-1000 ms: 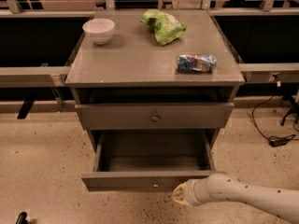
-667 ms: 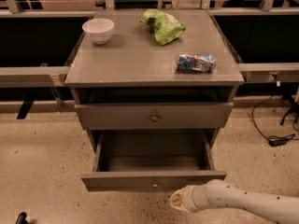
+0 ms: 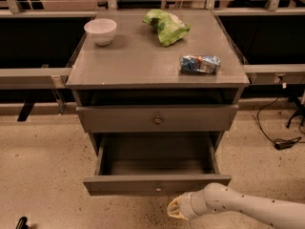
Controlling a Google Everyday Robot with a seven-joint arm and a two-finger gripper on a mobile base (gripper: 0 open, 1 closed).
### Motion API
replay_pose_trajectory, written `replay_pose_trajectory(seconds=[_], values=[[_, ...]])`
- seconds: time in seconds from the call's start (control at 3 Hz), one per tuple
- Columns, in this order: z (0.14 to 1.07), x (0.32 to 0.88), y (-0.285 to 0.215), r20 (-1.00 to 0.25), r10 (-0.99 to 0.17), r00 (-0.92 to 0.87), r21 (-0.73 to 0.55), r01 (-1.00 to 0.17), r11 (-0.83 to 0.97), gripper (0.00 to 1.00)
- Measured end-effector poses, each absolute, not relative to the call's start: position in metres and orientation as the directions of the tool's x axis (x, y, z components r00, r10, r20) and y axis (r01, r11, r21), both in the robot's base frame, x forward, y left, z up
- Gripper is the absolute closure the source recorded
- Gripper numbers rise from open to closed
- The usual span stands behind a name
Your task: Close middle drawer
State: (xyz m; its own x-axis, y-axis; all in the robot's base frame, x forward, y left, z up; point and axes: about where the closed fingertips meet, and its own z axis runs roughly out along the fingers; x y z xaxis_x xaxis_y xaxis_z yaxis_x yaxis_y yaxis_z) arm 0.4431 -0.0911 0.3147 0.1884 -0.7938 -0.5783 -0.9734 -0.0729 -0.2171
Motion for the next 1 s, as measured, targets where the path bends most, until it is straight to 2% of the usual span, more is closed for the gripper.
replay_pose_trajectory(seconds=[0.67,1.0], values=[[0.243,0.45,-0.076,-0.585,-0.785,0.201,-0.181,-0.977,-0.115,1.0],[0.24,0.45,-0.074,-0.589,-0.783,0.198,-0.17,-0.978,-0.119,1.0]])
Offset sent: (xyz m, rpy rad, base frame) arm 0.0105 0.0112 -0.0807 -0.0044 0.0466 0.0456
